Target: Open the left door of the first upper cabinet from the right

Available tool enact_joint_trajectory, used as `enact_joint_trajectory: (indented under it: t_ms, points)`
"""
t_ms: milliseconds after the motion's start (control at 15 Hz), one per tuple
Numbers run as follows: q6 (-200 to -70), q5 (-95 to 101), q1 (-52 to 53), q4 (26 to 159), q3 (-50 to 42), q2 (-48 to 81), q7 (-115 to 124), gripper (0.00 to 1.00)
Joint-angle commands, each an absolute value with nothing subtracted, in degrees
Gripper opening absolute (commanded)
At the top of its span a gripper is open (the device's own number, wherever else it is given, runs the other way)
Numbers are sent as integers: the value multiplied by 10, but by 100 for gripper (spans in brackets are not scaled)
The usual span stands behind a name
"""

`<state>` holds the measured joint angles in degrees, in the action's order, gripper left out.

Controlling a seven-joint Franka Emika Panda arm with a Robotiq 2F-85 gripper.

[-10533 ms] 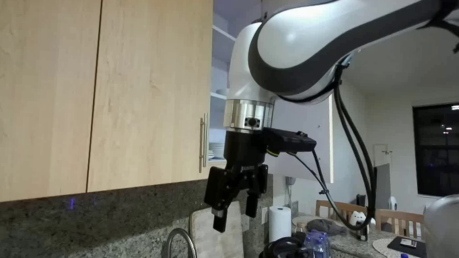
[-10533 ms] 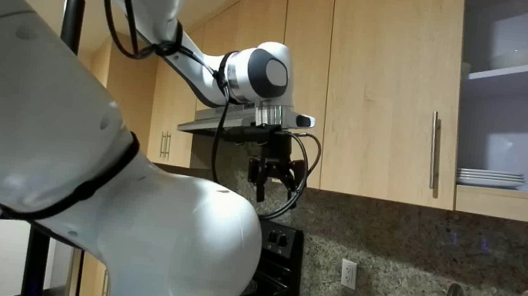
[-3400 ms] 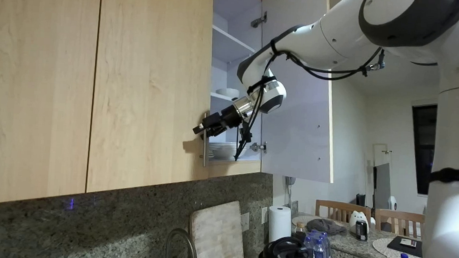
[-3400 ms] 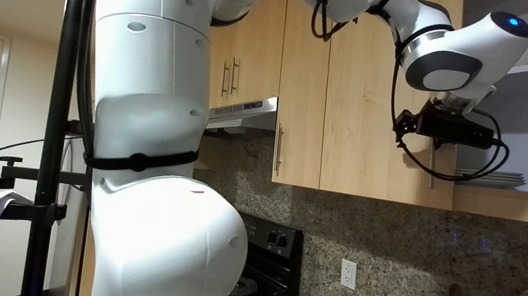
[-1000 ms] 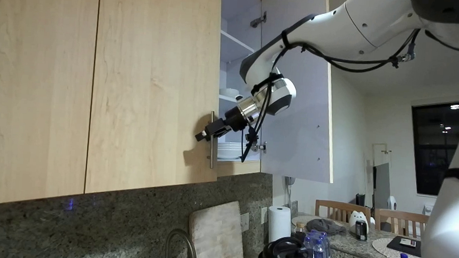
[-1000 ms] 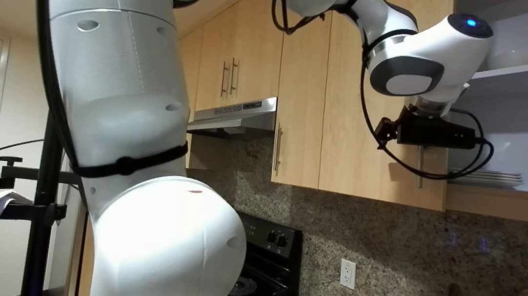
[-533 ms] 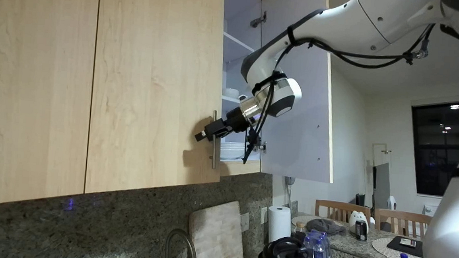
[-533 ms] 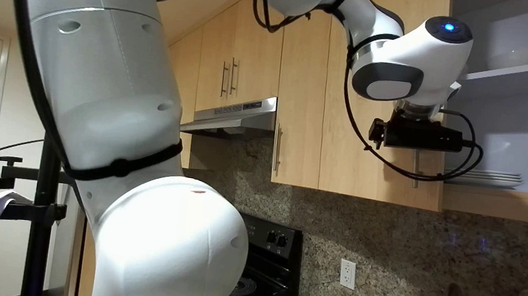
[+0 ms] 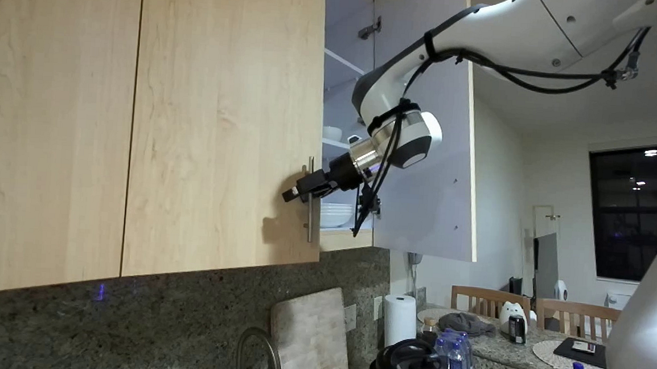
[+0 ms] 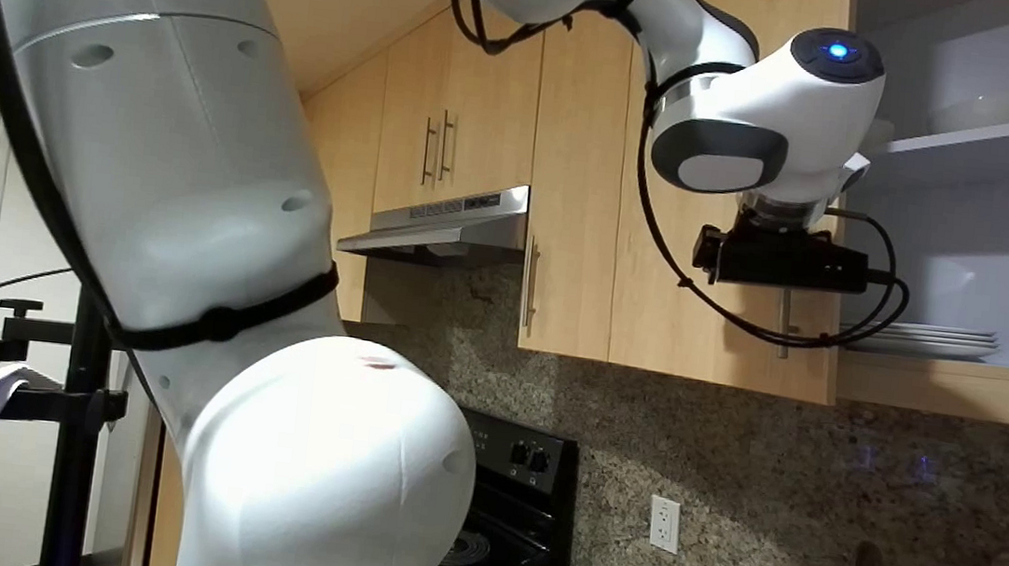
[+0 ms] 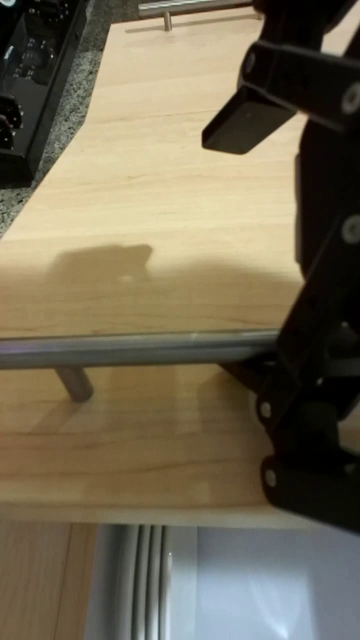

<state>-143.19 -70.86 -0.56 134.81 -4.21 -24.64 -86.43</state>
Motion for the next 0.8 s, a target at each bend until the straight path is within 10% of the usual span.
enact_joint_trajectory:
  t_ms: [0,733]
  points:
    - [-1405,-744,29,1420,-22,-279,-887,100]
    - [-1405,-771,23,1463,-14,-315,-904,100]
